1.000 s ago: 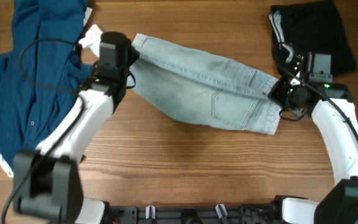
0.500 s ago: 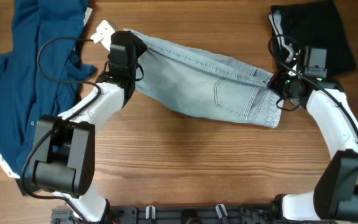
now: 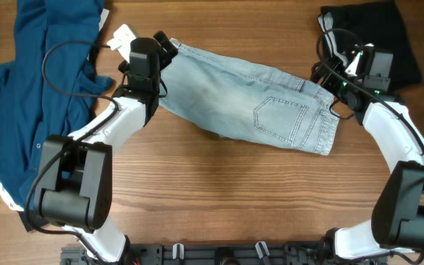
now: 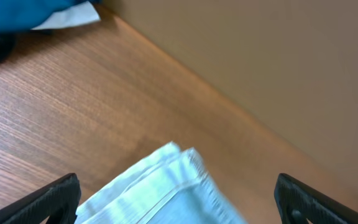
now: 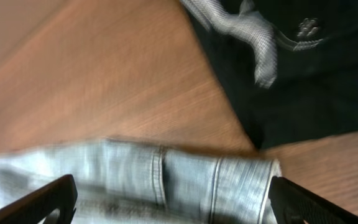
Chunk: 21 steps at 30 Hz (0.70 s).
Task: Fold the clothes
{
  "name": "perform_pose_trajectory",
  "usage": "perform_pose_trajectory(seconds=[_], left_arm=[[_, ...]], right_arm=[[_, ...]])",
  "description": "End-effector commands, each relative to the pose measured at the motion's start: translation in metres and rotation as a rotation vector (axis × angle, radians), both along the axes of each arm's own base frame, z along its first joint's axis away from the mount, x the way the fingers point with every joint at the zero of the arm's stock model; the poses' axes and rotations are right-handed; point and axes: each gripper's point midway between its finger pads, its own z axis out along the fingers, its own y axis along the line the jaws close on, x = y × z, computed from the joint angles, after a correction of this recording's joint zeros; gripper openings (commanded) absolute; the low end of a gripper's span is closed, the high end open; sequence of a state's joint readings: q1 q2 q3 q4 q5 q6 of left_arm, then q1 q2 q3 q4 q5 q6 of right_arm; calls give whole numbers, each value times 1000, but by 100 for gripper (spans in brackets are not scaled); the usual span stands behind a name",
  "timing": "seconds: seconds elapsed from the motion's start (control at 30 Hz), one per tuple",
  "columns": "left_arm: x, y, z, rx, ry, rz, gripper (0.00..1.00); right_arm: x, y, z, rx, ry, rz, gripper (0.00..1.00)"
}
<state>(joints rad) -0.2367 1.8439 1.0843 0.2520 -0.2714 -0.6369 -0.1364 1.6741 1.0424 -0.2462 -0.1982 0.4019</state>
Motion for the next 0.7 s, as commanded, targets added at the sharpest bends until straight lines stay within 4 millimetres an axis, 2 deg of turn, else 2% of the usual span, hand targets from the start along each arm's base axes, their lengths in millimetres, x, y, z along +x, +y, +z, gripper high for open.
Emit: perform_pose_trajectory(seconds=[0.0,0.13,0.3,0.37,0.43,0.53,0.67], left_arm=[[-8,-15,-13,224,85,-243,100],[-21,-8,-37,335,194,-311,100],[-25,4,-63,391,268,-338,95],[-27,8,-76,390,302,-335,82],[-29,11,-90,386,335,-328,57],[-33,16,-107,359,376,-278,24],[-49,28,-124,347,470,-211,18]], right_arm=[[-9,21,1,8,11,176,100],[-22,25,-8,20,77,191,99],[-29,26,-13,35,114,182,99],[-33,27,-15,49,135,166,90],[-35,27,-16,69,151,141,79],[-38,27,-18,91,169,115,74],[-42,28,-20,98,191,111,72]])
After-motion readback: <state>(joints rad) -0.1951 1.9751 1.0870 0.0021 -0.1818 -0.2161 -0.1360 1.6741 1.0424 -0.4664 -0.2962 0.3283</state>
